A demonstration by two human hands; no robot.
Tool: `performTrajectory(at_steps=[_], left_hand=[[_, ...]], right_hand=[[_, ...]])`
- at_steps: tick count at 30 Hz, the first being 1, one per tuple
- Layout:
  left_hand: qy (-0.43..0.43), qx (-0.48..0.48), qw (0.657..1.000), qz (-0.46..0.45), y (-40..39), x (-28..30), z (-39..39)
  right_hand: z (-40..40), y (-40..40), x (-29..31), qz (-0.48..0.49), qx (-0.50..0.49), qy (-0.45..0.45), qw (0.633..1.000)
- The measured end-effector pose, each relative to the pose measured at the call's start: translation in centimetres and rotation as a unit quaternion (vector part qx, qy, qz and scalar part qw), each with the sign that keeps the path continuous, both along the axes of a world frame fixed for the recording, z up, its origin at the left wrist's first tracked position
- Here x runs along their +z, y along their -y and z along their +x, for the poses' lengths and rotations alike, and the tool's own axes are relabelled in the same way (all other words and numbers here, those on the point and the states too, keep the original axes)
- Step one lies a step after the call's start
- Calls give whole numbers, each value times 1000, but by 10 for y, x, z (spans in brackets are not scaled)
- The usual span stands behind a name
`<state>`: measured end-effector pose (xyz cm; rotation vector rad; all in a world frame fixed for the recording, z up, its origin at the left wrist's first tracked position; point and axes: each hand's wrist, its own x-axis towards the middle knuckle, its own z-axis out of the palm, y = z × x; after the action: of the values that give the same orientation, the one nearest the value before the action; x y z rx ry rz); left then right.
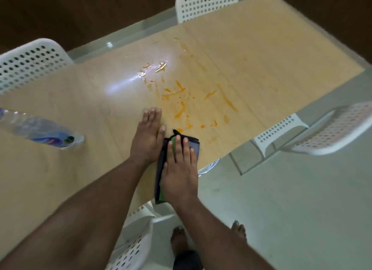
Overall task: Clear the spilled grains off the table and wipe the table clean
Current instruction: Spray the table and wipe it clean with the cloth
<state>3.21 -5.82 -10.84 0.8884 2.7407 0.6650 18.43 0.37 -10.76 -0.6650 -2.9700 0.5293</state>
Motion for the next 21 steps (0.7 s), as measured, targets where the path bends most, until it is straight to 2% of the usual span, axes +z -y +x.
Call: performTrajectory(at_steps=[3,6,11,15,21], left_hand=[[-62,-6,996,-66,-9,-9,7],[-98,-3,989,-111,-11,-11,10],[-115,3,986,-121,-14,-10,9],[-121,6,984,-128,-15,-11,8],[-120,6,985,-121,-14,-9,10]], right_hand=[[4,17,-1,-8,-125,-3,992],[13,19,-2,-8,-203,11,979],[-11,-56,-3,-1,-320,48,946],[-27,-76,-7,7,-355,71,932],[-10,6,0,4,-299,59,952]])
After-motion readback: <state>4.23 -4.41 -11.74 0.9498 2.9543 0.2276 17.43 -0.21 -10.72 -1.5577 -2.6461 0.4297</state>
